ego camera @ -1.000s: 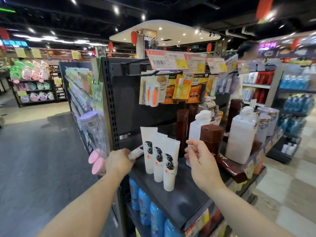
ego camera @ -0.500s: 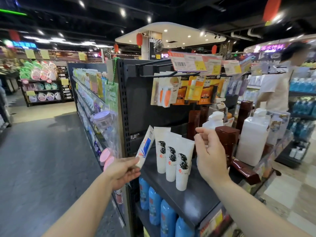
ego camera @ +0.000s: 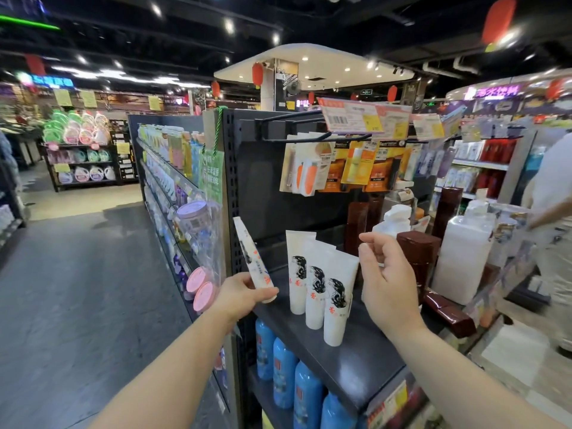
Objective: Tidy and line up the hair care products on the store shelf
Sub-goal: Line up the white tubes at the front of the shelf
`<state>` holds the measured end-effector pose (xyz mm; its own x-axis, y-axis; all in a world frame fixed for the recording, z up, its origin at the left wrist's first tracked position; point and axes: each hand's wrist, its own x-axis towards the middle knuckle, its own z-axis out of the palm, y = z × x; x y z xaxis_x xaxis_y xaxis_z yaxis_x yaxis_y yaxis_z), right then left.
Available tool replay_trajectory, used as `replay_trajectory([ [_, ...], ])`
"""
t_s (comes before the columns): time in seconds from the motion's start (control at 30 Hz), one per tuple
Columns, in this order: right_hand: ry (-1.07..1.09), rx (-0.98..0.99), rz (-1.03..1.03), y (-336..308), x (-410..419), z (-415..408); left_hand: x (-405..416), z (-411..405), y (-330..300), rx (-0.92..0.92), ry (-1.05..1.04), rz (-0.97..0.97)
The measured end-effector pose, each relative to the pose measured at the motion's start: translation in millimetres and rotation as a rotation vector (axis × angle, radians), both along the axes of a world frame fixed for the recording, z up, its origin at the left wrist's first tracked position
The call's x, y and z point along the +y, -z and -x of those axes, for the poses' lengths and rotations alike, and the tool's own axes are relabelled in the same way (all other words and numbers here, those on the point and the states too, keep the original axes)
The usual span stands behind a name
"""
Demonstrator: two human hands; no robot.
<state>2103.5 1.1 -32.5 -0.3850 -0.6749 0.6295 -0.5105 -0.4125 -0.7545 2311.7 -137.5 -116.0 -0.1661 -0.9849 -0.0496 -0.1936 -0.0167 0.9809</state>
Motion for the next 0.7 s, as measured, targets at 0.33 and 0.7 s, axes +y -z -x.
replay_trajectory([
  [0.33,0.031,0.023,-0.047,6.7,3.3,10.5,-2.0,36.9,15.4,-0.567,-0.174,0.285],
  [0.7,-0.065,-0.044,-0.203,16.3,6.7,15.8,-4.7,26.4,29.8,-0.435,-0.113,0.256],
])
